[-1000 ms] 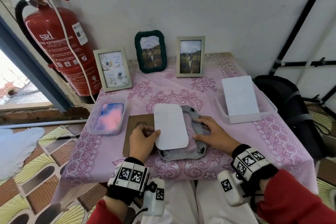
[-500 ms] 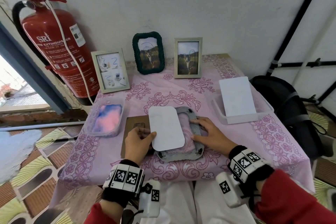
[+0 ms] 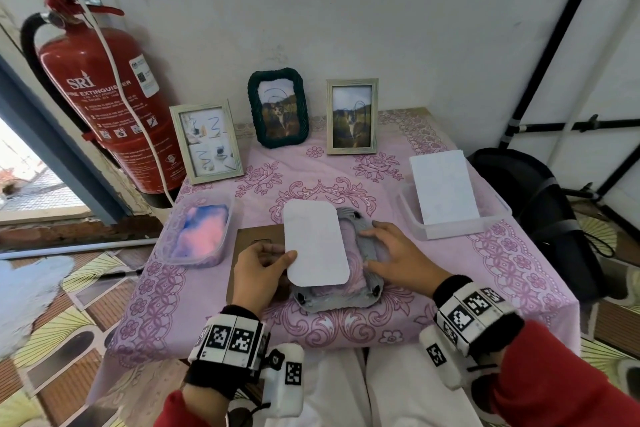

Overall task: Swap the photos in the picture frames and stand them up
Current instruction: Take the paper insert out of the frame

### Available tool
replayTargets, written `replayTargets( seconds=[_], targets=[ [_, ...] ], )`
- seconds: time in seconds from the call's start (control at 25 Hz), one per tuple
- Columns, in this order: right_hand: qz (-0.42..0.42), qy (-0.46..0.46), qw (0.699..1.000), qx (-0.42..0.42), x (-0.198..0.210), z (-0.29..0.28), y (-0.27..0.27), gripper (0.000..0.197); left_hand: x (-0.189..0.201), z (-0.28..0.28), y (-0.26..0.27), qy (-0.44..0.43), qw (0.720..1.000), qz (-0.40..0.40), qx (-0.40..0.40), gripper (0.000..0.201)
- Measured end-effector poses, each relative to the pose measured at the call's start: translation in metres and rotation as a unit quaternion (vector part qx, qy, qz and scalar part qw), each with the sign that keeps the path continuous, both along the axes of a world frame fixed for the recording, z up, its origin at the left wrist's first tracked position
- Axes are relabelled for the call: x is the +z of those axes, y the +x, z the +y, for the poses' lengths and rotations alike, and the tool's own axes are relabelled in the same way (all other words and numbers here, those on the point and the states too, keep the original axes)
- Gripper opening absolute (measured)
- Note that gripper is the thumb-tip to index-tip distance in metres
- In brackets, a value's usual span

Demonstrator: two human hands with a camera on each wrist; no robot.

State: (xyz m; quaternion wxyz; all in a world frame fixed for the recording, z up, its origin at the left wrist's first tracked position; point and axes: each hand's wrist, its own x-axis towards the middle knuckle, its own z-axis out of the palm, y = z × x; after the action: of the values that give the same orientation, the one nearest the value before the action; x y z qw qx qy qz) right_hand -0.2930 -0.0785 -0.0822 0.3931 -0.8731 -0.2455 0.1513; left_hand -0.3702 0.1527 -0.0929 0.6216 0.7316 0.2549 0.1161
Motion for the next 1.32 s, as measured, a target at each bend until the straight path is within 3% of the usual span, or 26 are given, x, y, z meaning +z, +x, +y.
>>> replayTargets(
  seconds=[0.2, 0.32, 0.4, 0.48, 0.6, 0.76, 1.04, 1.32],
  targets=[
    [-0.148, 0.034, 0.988, 0.008, 0.032, -0.021, 0.003, 0.036, 0.015, -0.016, 0.012, -0.045, 0.997, -0.052, -0.017, 0.022],
    [-0.184, -0.034, 0.981, -0.041, 0.042, -0.049, 0.019, 0.038, 0.02, -0.034, 0.02, -0.07, 0.994, -0.065, -0.044, 0.016],
    [-0.179, -0.129, 0.972, -0.078, 0.041, -0.072, 0.027, 0.038, 0.02, -0.045, 0.026, -0.081, 0.993, -0.064, -0.057, 0.013],
    [-0.176, -0.16, 0.964, -0.119, 0.035, -0.09, 0.031, 0.029, 0.019, -0.055, 0.031, -0.092, 0.992, -0.054, -0.074, 0.011],
    [-0.194, -0.095, 0.964, -0.158, 0.028, -0.105, 0.032, 0.016, 0.017, -0.07, 0.038, -0.101, 0.99, -0.027, -0.092, 0.014],
    [-0.213, -0.049, 0.961, -0.169, 0.023, -0.114, 0.03, 0.015, 0.015, -0.097, 0.047, -0.134, 0.984, -0.008, -0.114, 0.013],
    [-0.207, -0.067, 0.963, -0.159, 0.027, -0.121, 0.021, 0.019, 0.009, -0.152, 0.066, -0.183, 0.973, 0.024, -0.139, 0.016],
    [-0.166, -0.088, 0.971, -0.148, 0.026, -0.124, 0.018, 0.015, -0.003, -0.162, 0.072, -0.084, 0.98, 0.07, -0.168, 0.026]
  ],
)
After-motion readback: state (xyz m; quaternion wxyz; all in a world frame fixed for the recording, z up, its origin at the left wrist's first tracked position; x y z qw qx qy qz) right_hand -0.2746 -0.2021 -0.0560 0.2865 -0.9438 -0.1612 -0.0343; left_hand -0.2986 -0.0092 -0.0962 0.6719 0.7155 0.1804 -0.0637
